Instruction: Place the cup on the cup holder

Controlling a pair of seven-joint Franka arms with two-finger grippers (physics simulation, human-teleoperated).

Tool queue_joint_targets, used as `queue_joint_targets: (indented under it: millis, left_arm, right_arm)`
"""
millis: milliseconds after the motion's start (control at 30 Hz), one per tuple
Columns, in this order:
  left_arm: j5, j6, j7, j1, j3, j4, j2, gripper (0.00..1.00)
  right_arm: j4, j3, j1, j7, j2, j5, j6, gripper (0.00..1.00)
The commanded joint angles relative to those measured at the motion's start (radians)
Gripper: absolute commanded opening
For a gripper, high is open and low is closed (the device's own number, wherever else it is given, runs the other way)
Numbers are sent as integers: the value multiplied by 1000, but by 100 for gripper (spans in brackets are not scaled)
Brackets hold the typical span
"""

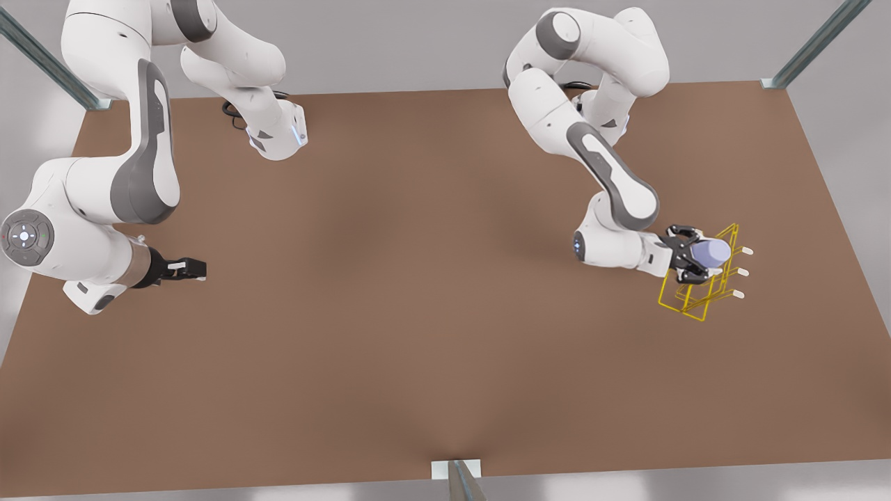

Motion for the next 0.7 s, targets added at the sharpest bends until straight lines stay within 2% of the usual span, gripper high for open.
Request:
queue_joint_targets:
  millis: [0, 467, 500, 533, 667]
  left_arm:
    - [-15, 68, -12, 4, -4, -2, 8, 71]
    - [-166, 119, -26, 13, -4, -3, 68, 71]
    - [-164, 119, -25, 13, -4, -3, 71, 82]
    - [-162, 117, -23, 13, -4, -3, 71, 100]
    - [-153, 117, -12, 13, -4, -3, 85, 100]
  right_arm:
    - [0, 0, 0, -1, -1, 1, 0, 100]
    - [0, 0, 0, -1, -1, 1, 0, 100]
    - [0, 0, 0, -1, -1, 1, 0, 100]
    - [-1, 0, 0, -1, -1, 1, 0, 100]
    - [-1, 0, 0, -1, -1, 1, 0, 100]
